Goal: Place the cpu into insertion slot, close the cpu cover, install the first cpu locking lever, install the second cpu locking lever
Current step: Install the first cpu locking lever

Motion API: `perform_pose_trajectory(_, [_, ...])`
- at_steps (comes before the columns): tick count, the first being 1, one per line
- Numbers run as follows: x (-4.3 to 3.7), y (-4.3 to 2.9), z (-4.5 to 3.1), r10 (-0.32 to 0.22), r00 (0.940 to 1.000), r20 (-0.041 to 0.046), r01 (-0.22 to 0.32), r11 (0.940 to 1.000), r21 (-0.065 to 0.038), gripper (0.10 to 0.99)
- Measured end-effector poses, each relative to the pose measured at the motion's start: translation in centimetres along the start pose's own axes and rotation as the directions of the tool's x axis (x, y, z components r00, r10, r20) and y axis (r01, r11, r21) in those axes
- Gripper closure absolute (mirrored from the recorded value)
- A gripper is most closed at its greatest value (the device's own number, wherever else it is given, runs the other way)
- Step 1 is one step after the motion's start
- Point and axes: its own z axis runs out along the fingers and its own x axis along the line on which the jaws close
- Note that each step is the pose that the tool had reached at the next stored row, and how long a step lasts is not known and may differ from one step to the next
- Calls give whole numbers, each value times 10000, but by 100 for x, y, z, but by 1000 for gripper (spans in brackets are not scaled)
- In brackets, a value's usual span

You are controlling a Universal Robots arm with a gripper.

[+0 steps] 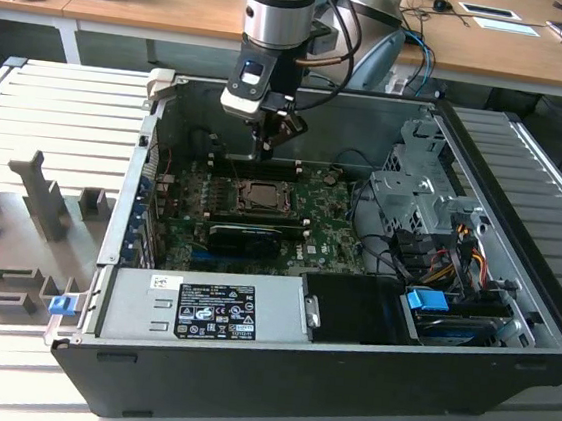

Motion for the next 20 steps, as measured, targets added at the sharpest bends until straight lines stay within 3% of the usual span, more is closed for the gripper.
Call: perform_pose_trajectory(20, [0,0,0,-975,9952,-49,975,9952,1,980])
